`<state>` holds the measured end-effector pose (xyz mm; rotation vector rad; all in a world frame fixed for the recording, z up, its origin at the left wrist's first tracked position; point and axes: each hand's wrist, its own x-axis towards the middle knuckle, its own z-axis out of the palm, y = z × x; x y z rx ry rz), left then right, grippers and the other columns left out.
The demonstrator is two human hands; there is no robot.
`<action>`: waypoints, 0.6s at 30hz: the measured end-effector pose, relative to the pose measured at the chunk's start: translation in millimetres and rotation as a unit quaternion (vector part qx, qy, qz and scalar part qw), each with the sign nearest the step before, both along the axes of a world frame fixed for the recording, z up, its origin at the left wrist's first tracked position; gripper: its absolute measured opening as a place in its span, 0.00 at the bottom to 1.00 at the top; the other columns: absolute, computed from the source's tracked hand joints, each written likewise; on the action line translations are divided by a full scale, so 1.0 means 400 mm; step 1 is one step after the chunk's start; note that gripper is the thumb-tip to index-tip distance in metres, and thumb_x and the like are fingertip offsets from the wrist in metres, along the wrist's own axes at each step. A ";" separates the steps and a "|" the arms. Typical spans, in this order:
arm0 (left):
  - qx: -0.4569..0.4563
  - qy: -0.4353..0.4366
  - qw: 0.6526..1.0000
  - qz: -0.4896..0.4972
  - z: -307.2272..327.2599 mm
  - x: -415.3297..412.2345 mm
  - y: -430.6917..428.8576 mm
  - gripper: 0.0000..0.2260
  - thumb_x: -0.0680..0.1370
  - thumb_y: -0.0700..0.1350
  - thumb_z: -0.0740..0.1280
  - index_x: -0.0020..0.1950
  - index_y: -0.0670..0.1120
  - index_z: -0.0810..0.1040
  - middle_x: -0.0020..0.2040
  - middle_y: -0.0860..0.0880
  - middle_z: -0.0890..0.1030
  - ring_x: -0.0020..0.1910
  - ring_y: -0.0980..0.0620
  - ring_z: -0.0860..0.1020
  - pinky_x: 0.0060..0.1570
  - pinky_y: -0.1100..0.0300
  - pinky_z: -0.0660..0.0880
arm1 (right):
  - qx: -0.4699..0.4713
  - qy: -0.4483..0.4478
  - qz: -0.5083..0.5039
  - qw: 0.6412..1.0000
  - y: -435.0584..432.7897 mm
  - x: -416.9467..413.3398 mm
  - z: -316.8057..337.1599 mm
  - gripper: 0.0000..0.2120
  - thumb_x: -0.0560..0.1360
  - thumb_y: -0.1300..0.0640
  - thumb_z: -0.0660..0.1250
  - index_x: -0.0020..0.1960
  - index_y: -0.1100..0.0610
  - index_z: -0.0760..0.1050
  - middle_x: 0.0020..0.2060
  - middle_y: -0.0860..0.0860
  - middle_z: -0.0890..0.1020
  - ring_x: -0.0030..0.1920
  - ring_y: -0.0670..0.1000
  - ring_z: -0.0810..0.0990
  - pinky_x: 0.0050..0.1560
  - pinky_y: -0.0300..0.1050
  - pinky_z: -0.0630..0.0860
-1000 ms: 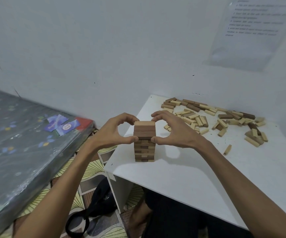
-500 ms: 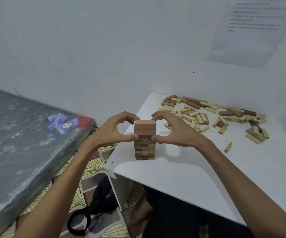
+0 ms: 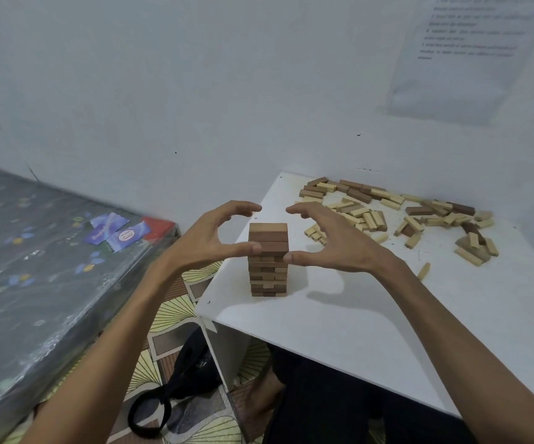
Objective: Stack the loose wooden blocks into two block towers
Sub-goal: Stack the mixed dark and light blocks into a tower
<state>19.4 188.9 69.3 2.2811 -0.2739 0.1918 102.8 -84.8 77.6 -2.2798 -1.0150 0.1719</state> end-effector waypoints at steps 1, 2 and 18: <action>0.006 -0.005 1.000 0.001 0.012 0.000 -0.008 0.32 0.70 0.69 0.70 0.72 0.58 0.74 0.68 0.61 0.77 0.69 0.61 0.73 0.71 0.57 0.66 | 0.001 -0.005 -0.004 1.000 -0.007 0.000 0.006 0.39 0.68 0.30 0.72 0.75 0.39 0.63 0.71 0.36 0.67 0.70 0.40 0.67 0.65 0.44 0.69; 0.014 -0.010 1.000 0.003 0.025 0.003 -0.018 0.30 0.71 0.69 0.69 0.70 0.58 0.75 0.67 0.62 0.77 0.69 0.62 0.73 0.69 0.59 0.66 | 0.003 -0.010 -0.008 1.000 -0.016 0.001 0.014 0.38 0.68 0.28 0.71 0.74 0.38 0.64 0.71 0.35 0.68 0.69 0.40 0.68 0.65 0.46 0.71; 0.196 0.070 0.978 -0.014 0.194 0.247 -0.427 0.20 0.76 0.58 0.73 0.64 0.51 0.78 0.62 0.54 0.78 0.63 0.52 0.75 0.60 0.51 0.76 | -0.126 -0.034 -0.097 0.987 -0.297 0.130 0.114 0.17 0.76 0.38 0.69 0.60 0.46 0.78 0.52 0.39 0.81 0.51 0.43 0.79 0.53 0.47 0.78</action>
